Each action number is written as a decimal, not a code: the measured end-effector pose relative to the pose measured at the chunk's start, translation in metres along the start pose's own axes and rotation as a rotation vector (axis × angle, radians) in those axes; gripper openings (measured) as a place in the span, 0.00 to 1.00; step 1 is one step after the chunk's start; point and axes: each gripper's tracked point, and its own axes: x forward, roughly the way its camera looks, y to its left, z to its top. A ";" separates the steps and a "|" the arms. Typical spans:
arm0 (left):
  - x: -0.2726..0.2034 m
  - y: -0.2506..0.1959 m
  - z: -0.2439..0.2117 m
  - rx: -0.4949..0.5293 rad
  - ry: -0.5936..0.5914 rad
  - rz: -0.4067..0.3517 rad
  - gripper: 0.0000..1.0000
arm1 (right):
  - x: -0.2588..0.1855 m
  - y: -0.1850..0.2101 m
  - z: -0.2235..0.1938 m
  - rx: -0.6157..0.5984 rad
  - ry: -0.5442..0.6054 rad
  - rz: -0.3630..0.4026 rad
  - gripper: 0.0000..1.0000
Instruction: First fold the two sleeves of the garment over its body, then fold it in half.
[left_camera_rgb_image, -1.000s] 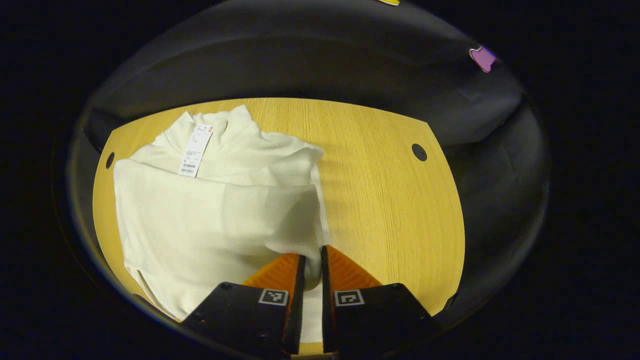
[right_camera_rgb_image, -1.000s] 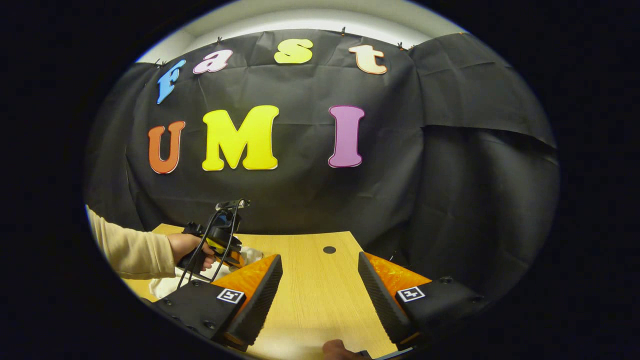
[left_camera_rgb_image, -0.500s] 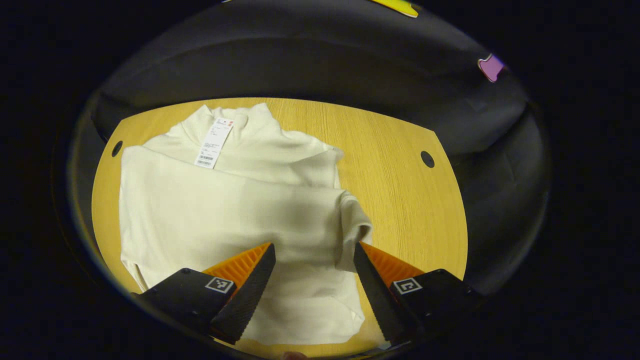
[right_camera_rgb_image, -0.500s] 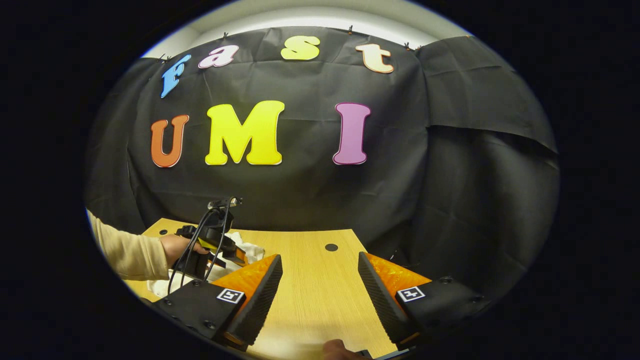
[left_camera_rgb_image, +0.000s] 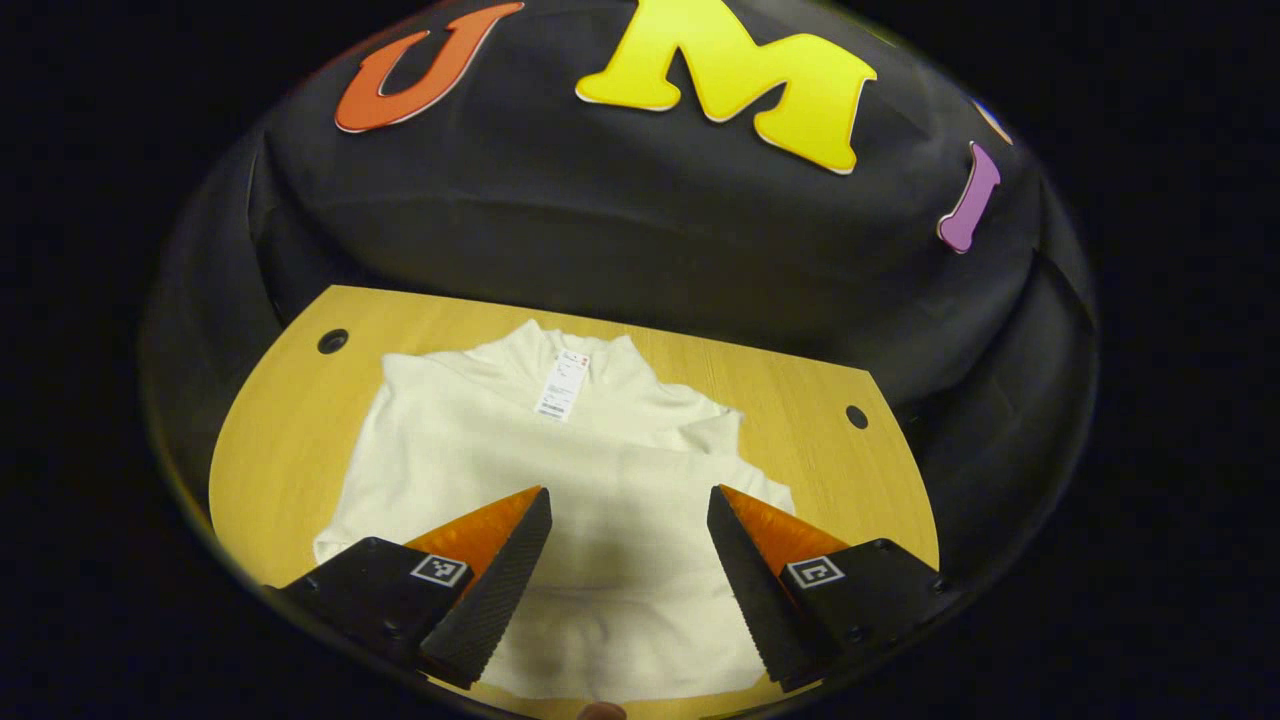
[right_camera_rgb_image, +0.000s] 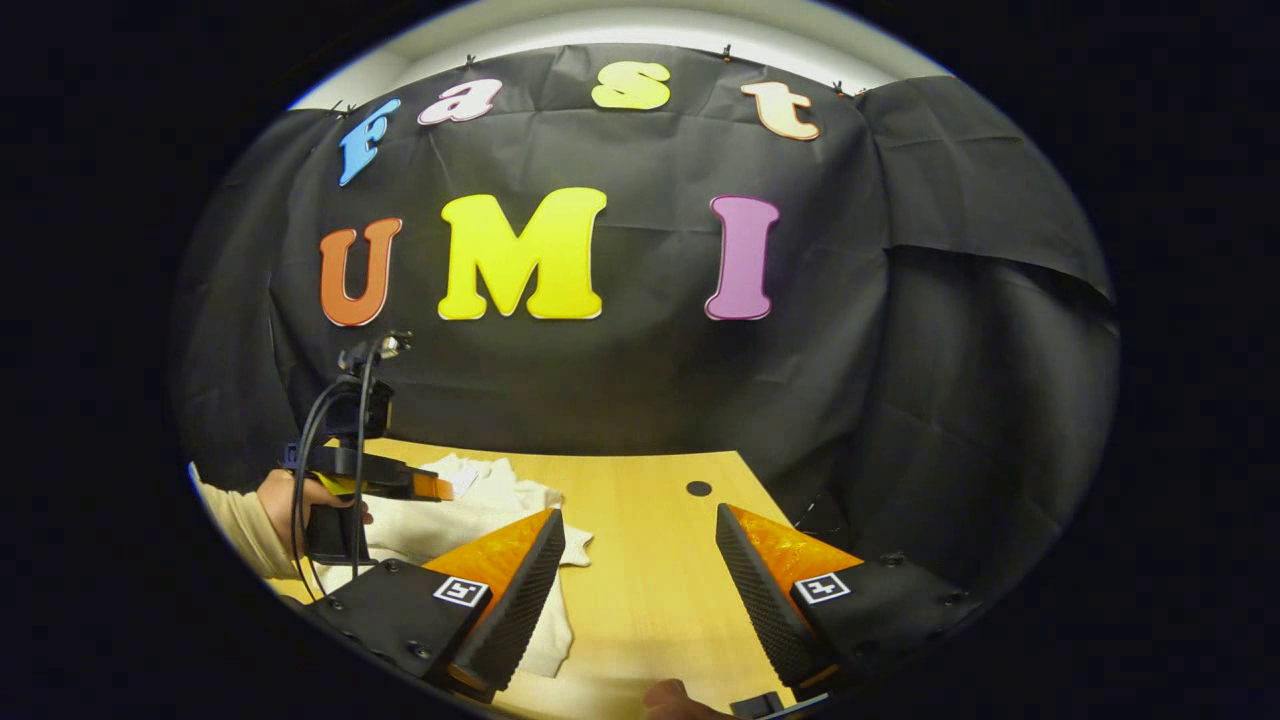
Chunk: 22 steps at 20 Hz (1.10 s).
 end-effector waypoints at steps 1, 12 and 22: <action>-0.013 0.014 0.006 0.004 -0.042 0.015 1.00 | 0.002 0.009 -0.006 -0.002 0.016 0.011 0.95; -0.099 0.163 -0.072 0.067 -0.054 0.191 0.99 | 0.040 0.078 -0.120 -0.014 0.357 0.017 0.95; -0.098 0.203 -0.176 -0.019 0.180 0.222 0.99 | 0.058 0.091 -0.241 -0.125 0.640 0.011 0.95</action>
